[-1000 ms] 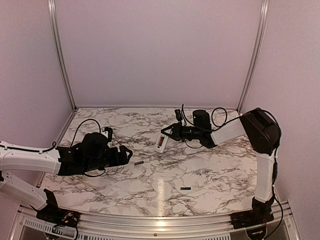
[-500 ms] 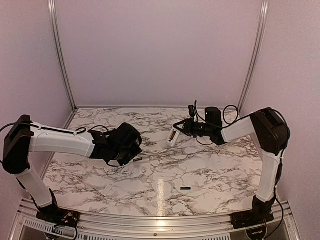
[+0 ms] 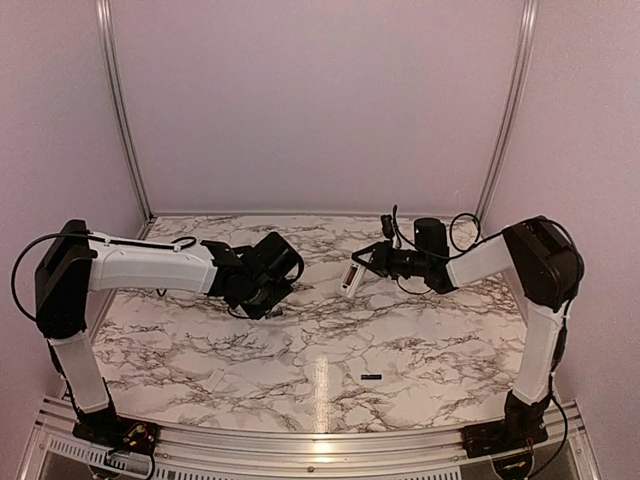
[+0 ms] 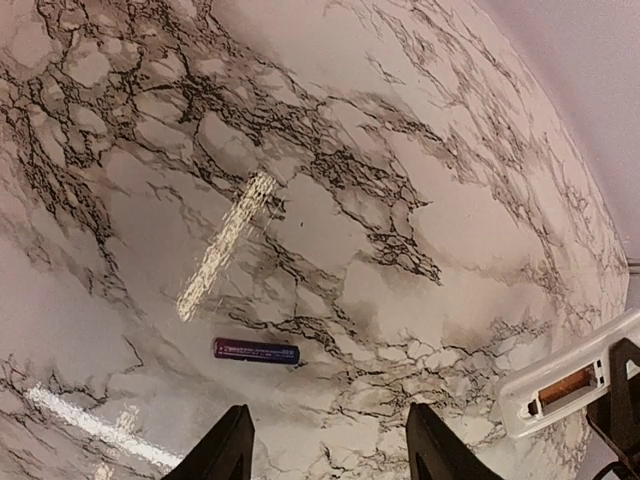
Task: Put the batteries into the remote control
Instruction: Move the battery to the center of the board.
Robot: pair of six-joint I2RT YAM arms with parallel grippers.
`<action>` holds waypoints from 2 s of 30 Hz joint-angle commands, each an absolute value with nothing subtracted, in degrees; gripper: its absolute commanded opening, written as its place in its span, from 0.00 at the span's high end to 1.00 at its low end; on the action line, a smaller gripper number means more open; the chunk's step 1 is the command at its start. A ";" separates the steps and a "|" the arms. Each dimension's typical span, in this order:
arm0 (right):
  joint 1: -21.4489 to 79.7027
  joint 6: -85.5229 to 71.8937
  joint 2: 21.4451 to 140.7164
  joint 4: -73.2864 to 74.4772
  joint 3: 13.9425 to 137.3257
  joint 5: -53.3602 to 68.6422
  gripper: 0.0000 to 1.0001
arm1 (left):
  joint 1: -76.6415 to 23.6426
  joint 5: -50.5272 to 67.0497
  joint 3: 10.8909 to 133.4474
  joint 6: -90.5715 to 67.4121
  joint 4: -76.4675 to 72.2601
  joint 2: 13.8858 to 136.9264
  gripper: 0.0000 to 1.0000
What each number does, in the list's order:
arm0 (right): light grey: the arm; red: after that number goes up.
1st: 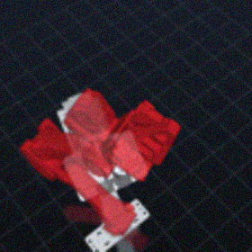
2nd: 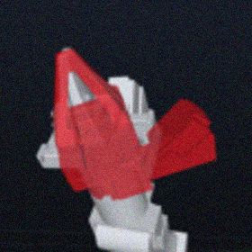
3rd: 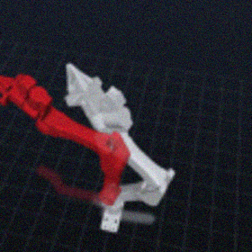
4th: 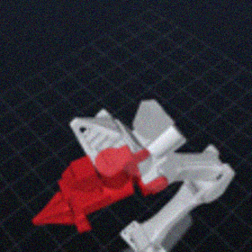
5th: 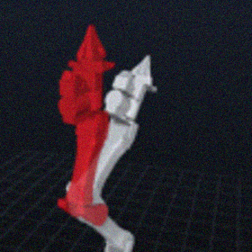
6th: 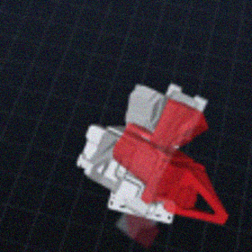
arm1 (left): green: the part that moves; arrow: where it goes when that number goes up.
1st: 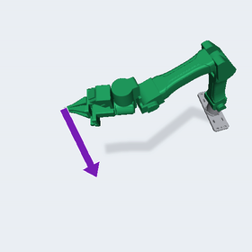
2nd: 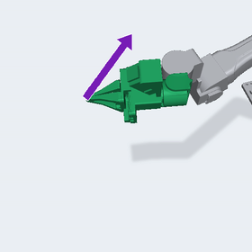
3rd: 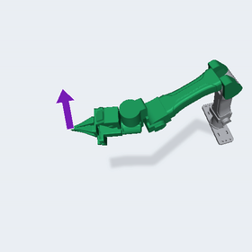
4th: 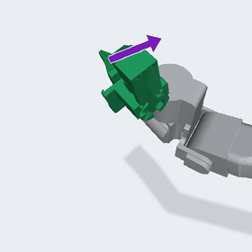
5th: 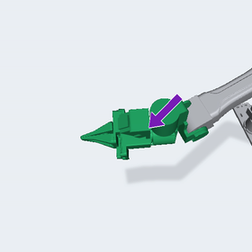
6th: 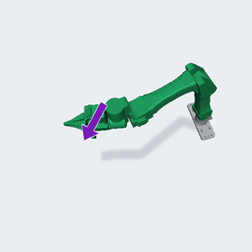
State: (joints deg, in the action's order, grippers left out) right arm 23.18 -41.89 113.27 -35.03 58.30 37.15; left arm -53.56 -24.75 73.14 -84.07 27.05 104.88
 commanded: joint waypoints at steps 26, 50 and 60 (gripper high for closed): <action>21.38 -41.50 109.77 -35.05 55.65 38.11 1.00 | -44.76 -2.84 78.87 -49.99 15.50 120.05 0.47; 21.27 -42.90 109.78 -36.13 55.24 37.97 1.00 | -46.61 -0.97 70.10 -49.60 17.53 115.32 0.49; 21.26 -43.07 109.93 -36.10 55.33 38.05 1.00 | -47.96 -0.18 69.39 -47.36 19.28 114.39 0.49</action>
